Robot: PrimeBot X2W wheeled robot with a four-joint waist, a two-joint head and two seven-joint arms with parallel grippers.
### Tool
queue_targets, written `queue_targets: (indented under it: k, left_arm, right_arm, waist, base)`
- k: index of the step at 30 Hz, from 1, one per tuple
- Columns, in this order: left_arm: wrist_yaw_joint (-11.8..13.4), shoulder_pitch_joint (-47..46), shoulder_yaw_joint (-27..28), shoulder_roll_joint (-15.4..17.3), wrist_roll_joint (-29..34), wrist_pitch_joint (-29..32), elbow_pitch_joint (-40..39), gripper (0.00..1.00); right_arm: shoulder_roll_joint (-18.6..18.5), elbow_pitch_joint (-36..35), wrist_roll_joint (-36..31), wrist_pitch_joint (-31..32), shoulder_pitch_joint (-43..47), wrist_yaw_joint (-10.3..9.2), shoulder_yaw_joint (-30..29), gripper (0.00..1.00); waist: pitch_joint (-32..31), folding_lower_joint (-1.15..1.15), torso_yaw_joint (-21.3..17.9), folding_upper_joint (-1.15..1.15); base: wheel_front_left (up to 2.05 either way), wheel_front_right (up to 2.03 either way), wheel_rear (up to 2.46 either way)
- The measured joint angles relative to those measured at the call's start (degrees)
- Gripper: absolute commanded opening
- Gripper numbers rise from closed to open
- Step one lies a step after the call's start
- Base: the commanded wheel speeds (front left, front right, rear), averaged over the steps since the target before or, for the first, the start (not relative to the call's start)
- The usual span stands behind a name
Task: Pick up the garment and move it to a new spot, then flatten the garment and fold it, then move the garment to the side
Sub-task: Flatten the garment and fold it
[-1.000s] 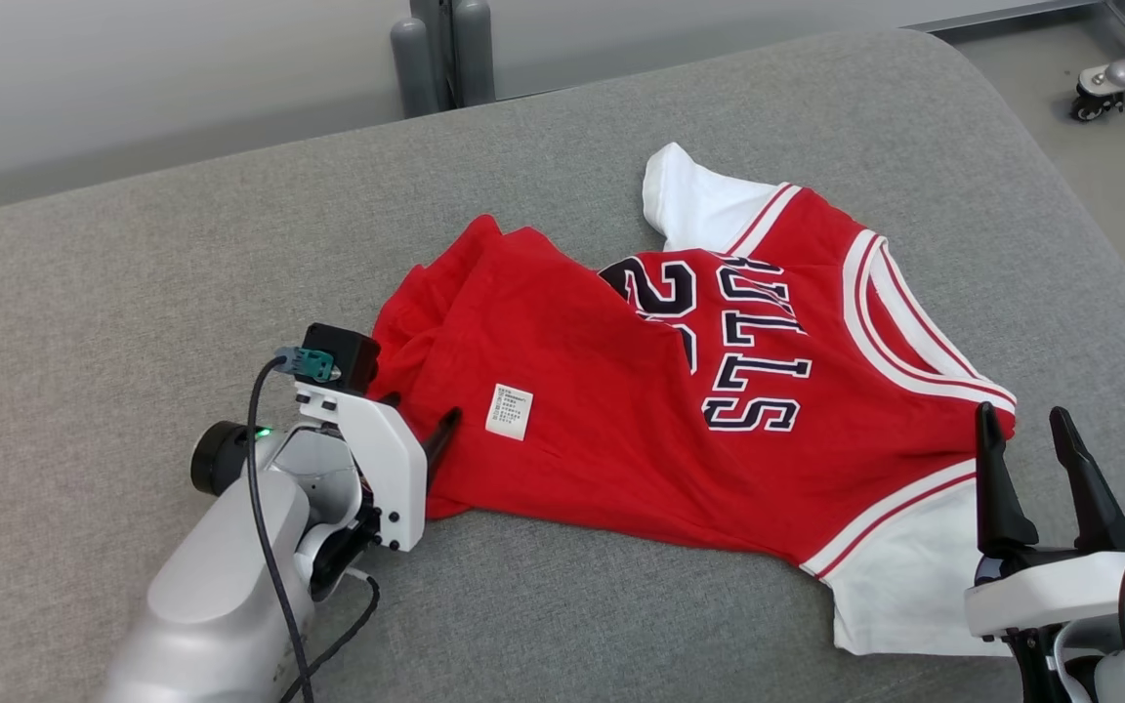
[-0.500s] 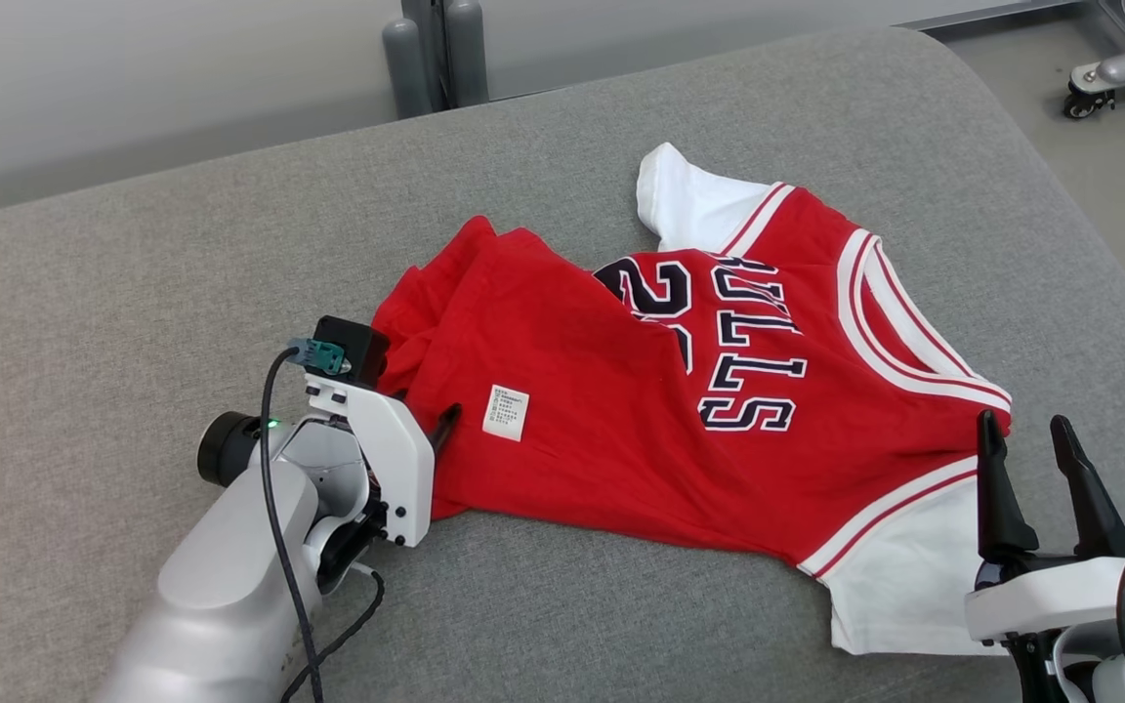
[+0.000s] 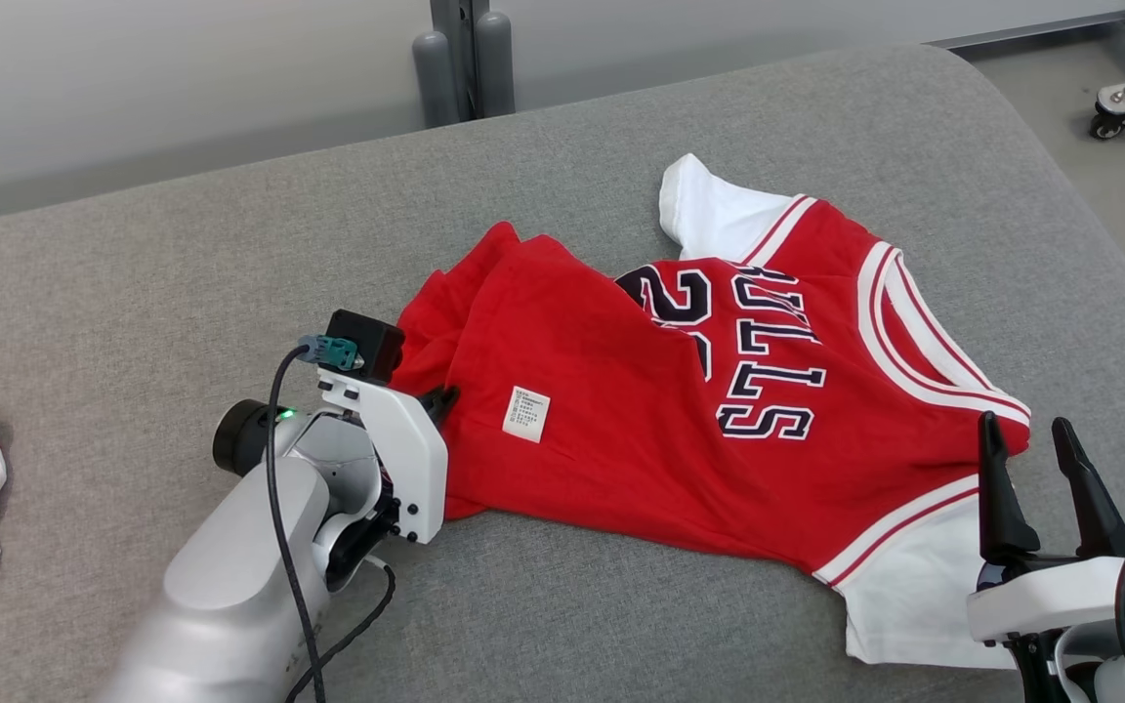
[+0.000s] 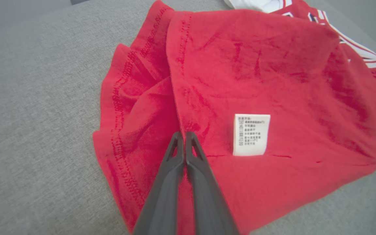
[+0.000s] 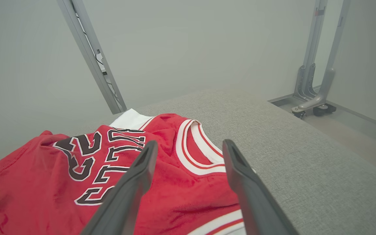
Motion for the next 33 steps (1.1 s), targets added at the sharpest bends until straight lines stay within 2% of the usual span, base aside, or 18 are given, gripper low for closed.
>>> queue_targets:
  k: [6,7,8,16,23,33]
  left_arm:
    - [-0.1,0.42,-0.01,1.36,-1.59,-1.12,-4.17,0.0]
    - [-0.16,2.21,0.08,2.61,-2.99,-1.47,-8.8,0.0]
    - [0.66,10.23,0.84,8.71,-7.17,2.2,-27.05,0.0]
    - [4.87,20.55,0.45,13.38,-9.75,7.87,-42.19,0.0]
    - [8.23,27.86,1.26,15.88,-11.8,8.68,-47.17,0.0]
    - [10.69,33.11,1.55,15.48,-12.16,5.99,-44.39,0.0]
  right_arm:
    - [0.02,-0.03,-0.15,0.25,0.24,0.0,-0.65,1.0]
    - [0.01,-0.13,-0.4,0.42,0.68,0.0,-1.36,1.0]
    - [0.03,-0.56,-1.18,1.02,1.1,0.0,-1.85,1.0]
    - [0.01,-0.66,-1.32,1.65,1.13,0.0,-1.89,1.0]
    - [0.02,-0.97,-2.49,2.57,1.16,0.0,-2.22,1.0]
    - [0.03,-1.18,-3.05,3.79,1.15,0.0,-2.0,1.0]
  waist:
    - [-0.69,0.0,1.28,0.0]
    - [-0.99,0.0,2.44,0.0]
    - [-1.93,0.0,6.93,0.0]
    - [-2.54,0.0,10.93,0.0]
    - [-2.38,0.0,12.8,0.0]
    - [-2.43,0.0,12.9,0.0]
  base:
    - [0.0,0.0,0.0]
    - [0.0,0.0,0.0]
    - [0.0,0.0,0.0]
    - [0.0,0.0,0.0]
    - [0.0,0.0,0.0]
    - [0.0,0.0,0.0]
